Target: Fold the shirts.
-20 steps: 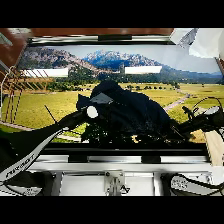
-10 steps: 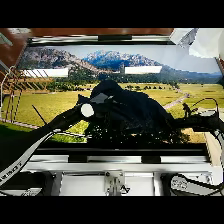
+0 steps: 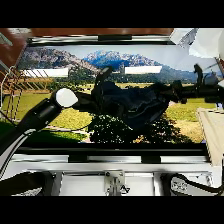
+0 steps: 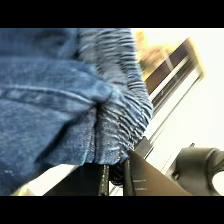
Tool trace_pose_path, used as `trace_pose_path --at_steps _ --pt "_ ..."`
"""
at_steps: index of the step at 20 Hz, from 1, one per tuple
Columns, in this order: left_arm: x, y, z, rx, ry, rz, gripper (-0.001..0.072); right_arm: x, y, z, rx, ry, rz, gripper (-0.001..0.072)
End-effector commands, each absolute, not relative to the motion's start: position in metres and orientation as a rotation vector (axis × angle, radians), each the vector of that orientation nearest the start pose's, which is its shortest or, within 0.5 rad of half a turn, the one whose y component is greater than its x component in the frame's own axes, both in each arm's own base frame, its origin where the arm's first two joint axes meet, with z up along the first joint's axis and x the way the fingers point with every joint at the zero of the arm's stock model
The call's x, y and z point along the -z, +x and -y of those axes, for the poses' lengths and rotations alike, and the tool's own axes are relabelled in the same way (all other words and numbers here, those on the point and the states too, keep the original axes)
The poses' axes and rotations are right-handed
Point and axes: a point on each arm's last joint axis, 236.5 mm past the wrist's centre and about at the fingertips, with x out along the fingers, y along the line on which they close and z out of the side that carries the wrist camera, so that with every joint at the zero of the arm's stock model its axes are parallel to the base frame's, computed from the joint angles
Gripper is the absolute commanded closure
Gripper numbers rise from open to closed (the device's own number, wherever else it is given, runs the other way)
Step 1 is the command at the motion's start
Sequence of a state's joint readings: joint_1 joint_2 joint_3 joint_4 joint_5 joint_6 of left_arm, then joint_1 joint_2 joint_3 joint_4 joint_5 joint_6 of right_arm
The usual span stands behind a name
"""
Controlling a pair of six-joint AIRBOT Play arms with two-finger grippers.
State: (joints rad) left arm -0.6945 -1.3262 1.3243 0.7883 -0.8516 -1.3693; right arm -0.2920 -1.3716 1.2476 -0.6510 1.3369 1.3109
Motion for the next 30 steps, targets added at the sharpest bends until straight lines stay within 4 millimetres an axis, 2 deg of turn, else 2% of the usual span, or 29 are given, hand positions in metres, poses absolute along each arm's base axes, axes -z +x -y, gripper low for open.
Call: trace_pose_path --at_steps 1,3,5,7,10,12,14,16,17,18,19,22,25,27,29,30 --pt "-0.207 0.291 0.404 1.121 -0.206 -0.769 0.0613 -0.165 0.44 -0.1 -0.532 0.674 -0.985 0.0571" --pt "-0.23 0.291 0.399 1.133 -0.168 -0.707 0.0614 -0.195 0.45 -0.118 -0.557 0.638 -0.91 0.0571" --pt "-0.255 0.301 0.383 1.096 -0.121 -0.622 0.0614 -0.224 0.46 -0.131 -0.576 0.624 -0.821 0.0571" --pt "-0.284 0.313 0.358 1.041 -0.121 -0.55 0.0614 -0.251 0.468 -0.143 -0.597 0.624 -0.736 0.0571" --pt "-0.329 0.322 0.313 0.966 -0.145 -0.439 0.0613 -0.29 0.469 -0.185 -0.708 0.688 -0.619 0.0572" --pt "-0.355 0.317 0.286 0.933 -0.115 -0.356 0.0613 -0.311 0.47 -0.21 -0.762 0.709 -0.535 0.0571" --pt "-0.38 0.304 0.268 0.919 -0.08 -0.272 0.0613 -0.33 0.469 -0.227 -0.806 0.718 -0.456 0.0572" --pt "-0.394 0.289 0.263 0.931 -0.054 -0.224 0.0613 -0.335 0.468 -0.232 -0.822 0.717 -0.431 0.0571" --pt "-0.393 0.281 0.264 0.946 -0.045 -0.232 0.0613 -0.331 0.467 -0.233 -0.823 0.699 -0.446 0.0572" --pt "-0.385 0.276 0.267 0.966 -0.03 -0.266 0.0613 -0.321 0.468 -0.226 -0.804 0.659 -0.47 0.0572" --pt "-0.369 0.271 0.273 0.994 -0.009 -0.326 0.0613 -0.302 0.469 -0.216 -0.766 0.597 -0.523 0.0571" --pt "-0.301 0.265 0.304 1.08 0.018 -0.547 0.0613 -0.223 0.47 -0.173 -0.614 0.407 -0.76 0.0571" --pt "-0.224 0.243 0.366 1.21 -0.007 -0.743 0.0613 -0.154 0.463 -0.152 -0.575 0.336 -0.986 0.0571" --pt "-0.179 0.218 0.415 1.3 0.0 -0.836 0.0613 -0.12 0.463 -0.132 -0.529 0.299 -1.081 0.0571" --pt "-0.134 0.186 0.456 1.369 0.034 -0.932 0.0613 -0.101 0.464 -0.1 -0.434 0.267 -1.138 0.0568" --pt "-0.113 0.173 0.471 1.387 0.051 -0.97 0.0613 -0.096 0.464 -0.079 -0.371 0.268 -1.158 0.052"
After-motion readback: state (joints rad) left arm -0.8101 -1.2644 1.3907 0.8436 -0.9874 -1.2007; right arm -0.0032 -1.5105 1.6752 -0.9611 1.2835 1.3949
